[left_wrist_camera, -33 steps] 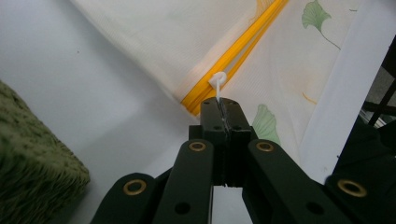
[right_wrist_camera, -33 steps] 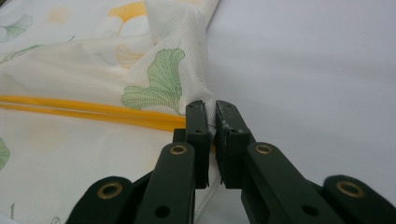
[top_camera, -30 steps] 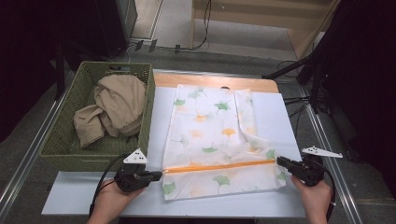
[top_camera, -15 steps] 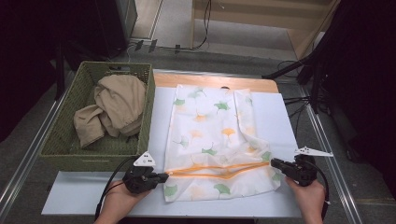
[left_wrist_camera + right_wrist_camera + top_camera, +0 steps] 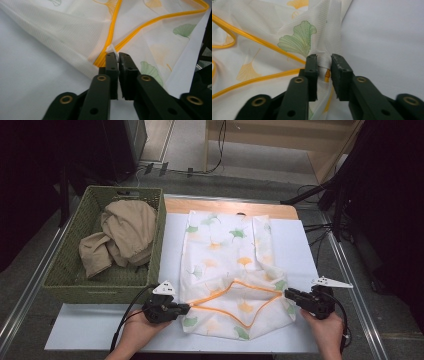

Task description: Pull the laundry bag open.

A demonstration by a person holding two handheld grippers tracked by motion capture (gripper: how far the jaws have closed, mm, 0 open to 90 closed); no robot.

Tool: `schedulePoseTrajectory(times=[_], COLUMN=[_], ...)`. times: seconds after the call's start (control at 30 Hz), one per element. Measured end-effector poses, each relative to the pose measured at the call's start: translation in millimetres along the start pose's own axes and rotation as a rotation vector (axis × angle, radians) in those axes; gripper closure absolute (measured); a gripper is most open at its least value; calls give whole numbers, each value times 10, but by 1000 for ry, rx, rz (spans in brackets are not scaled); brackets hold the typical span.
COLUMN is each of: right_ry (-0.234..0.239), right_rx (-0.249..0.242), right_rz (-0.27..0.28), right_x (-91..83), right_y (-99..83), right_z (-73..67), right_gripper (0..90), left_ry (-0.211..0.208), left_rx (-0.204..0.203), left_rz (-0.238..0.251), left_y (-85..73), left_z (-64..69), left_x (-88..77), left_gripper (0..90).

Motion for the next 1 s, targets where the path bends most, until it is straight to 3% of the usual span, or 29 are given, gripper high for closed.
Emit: schedulePoseTrajectory(times=[0.1,0.23,0.57,0.8,1.0], right_ry=[-24,-10,0,72,129], right_rx=[-47,-83,-114,-185,-196], right_rz=[76,154,247,181,155], right_x=[-88,-166,-316,-206,-127], right_y=[74,142,308,221,168], right_z=[-28,-139,-337,-656,-835], right_gripper=[607,495,316,325,314], left_ry=[-24,-38,-85,-103,-112], left_rx=[12,13,12,24,33], left_rz=[-6,-8,43,35,22], left_y=[-29,-51,-5,-4,-11], left_z=[64,119,176,215,235], left_x=[-27,-74,-163,-174,-162], left_gripper=[678,549,412,399,397])
Point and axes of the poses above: each handheld gripper's, and its own axes: x roughly forward along the jaws, y roughly out of its top, z roughly to its right, the point moved 10 cm from there along x, roughly forward along the jaws, and after that the axes turned 6 degrees about -y, right-handed, at the moved point
